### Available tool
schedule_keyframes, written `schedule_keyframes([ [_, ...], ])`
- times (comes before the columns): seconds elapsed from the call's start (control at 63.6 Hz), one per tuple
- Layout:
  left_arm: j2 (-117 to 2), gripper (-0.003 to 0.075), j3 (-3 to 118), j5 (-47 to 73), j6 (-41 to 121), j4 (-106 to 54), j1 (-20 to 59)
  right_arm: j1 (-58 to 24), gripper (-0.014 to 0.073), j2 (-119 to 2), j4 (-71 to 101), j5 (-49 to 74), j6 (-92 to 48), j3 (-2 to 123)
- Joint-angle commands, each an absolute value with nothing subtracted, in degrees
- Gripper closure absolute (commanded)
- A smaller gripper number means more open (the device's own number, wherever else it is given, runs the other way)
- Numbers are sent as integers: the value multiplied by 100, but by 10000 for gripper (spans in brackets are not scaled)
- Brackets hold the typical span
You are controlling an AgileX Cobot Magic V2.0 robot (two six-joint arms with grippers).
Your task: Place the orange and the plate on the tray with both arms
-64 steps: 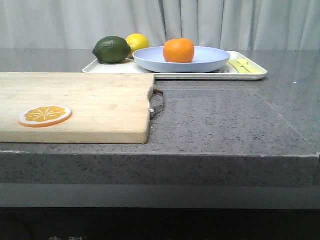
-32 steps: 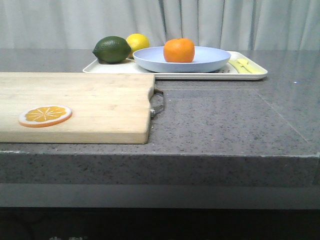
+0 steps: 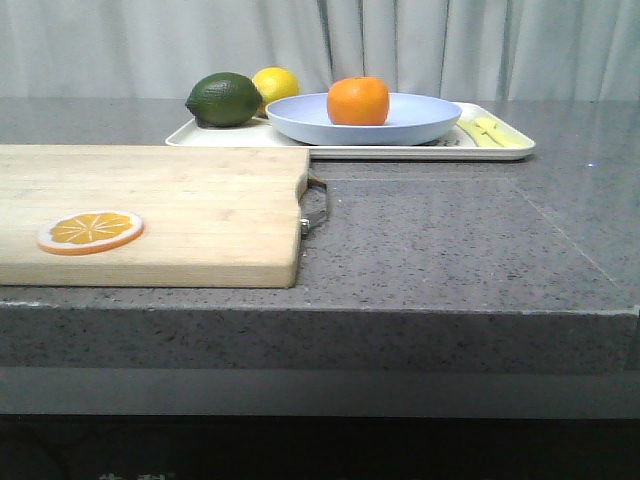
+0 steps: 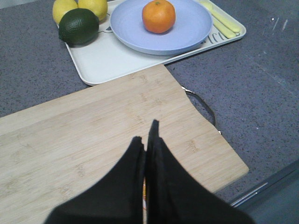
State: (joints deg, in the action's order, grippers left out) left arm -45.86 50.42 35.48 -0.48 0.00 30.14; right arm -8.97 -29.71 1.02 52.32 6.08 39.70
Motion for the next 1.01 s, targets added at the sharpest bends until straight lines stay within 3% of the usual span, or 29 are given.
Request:
schedule_keyframes([
  [0.0, -4250, 738, 4795, 2642, -94, 0, 2762, -878, 643, -2996, 43, 4859, 550, 4114],
  [0.267, -2418, 738, 2765, 989, -94, 208, 1140, -878, 643, -2996, 48, 4859, 550, 4114],
  [0.44, -1178, 738, 1506, 551, -94, 62, 402, -878, 643, -2996, 48, 4859, 550, 4114],
  [0.676, -118, 738, 436, 0, -94, -198, 77, -878, 643, -2996, 48, 4859, 550, 4114],
  [0.99, 158, 738, -34, -426, -94, -315, -10, -878, 643, -2998, 48, 4862, 550, 4114],
])
